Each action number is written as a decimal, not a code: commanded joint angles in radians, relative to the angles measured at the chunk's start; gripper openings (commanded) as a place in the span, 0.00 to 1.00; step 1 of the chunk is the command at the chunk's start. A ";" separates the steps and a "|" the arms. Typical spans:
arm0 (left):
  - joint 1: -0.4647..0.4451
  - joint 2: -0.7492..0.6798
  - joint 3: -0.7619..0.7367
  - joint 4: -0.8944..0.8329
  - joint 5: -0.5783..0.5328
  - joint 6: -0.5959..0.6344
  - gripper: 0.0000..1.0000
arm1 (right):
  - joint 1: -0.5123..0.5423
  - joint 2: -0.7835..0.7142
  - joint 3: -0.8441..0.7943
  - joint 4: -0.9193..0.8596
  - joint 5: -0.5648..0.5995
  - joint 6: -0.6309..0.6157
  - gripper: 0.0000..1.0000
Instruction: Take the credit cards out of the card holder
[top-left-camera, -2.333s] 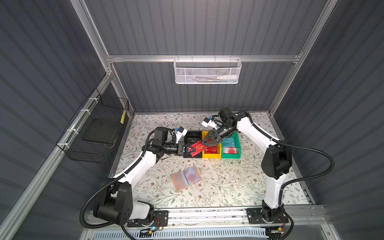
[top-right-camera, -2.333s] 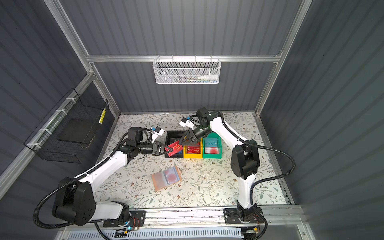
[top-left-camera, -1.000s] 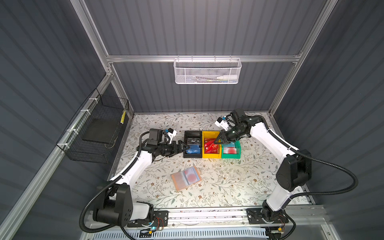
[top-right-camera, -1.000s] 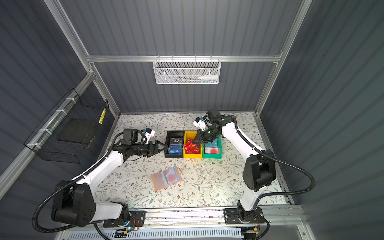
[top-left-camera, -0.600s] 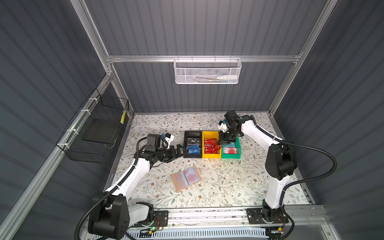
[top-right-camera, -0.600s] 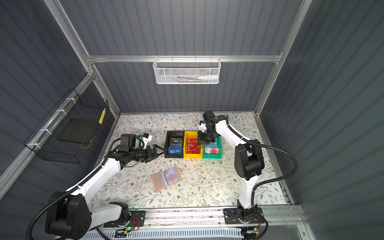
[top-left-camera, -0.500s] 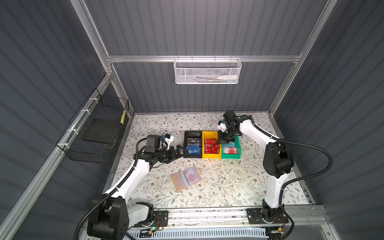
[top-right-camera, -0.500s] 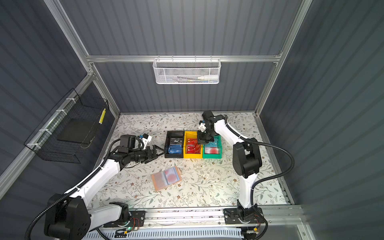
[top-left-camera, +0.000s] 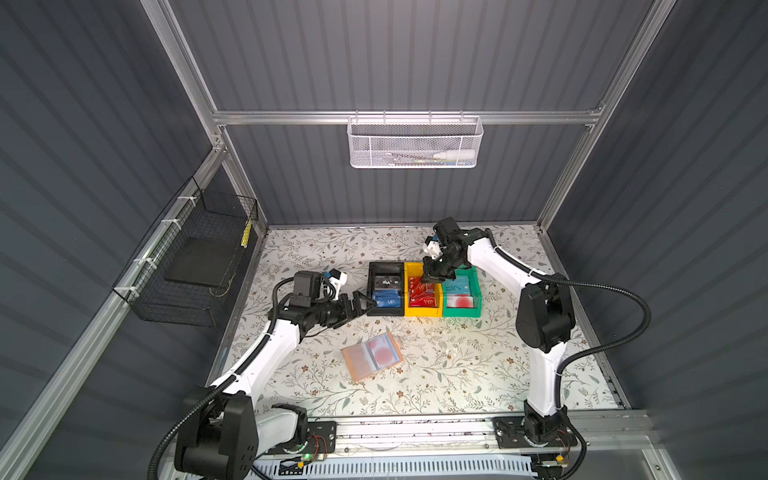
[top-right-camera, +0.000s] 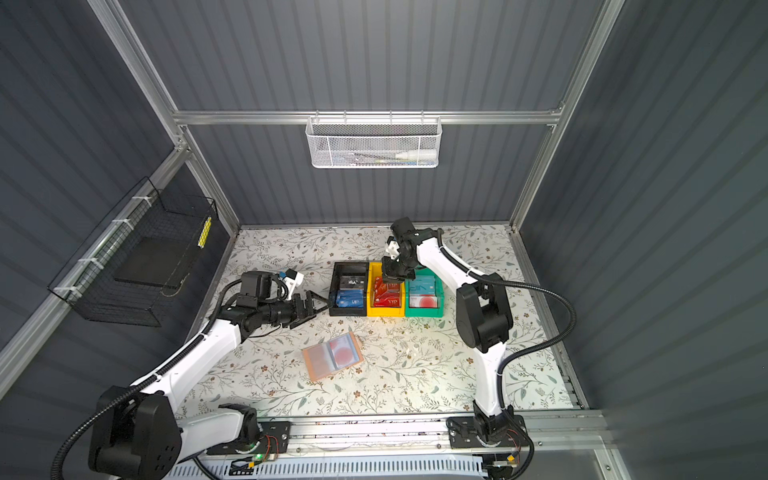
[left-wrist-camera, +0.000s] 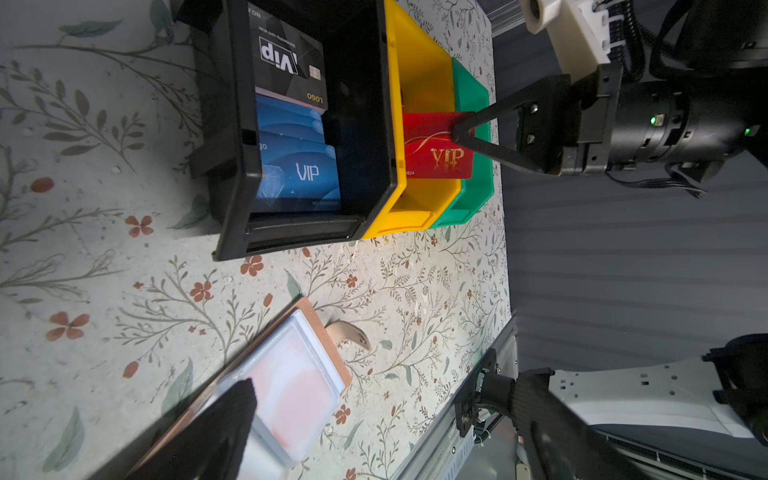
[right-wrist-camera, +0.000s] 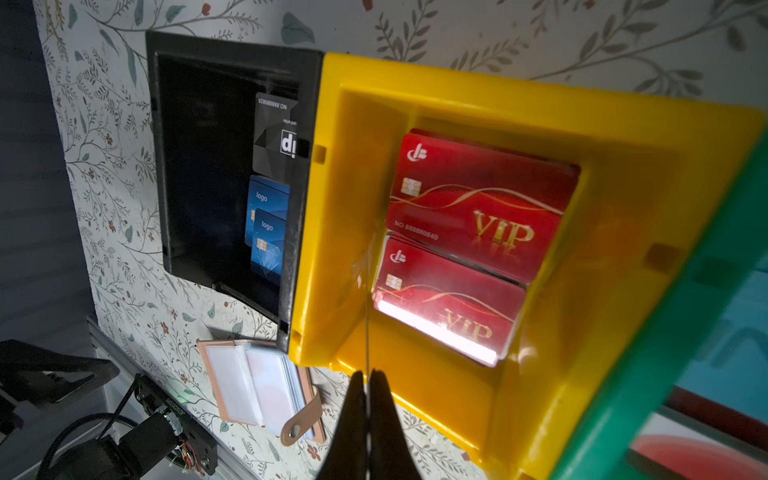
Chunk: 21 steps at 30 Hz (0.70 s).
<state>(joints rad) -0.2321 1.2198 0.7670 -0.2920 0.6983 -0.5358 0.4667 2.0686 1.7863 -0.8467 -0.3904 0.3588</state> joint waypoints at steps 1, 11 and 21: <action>-0.001 0.011 -0.010 0.013 0.016 -0.009 1.00 | 0.019 0.018 -0.006 0.009 0.023 0.023 0.00; -0.001 0.018 -0.018 0.027 0.018 -0.015 1.00 | 0.031 0.009 -0.059 0.026 0.038 0.028 0.00; -0.001 0.026 -0.027 0.040 0.022 -0.022 1.00 | 0.032 -0.014 -0.117 0.028 0.044 0.014 0.15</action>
<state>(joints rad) -0.2321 1.2373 0.7506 -0.2584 0.7017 -0.5480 0.4938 2.0789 1.6840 -0.8116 -0.3573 0.3767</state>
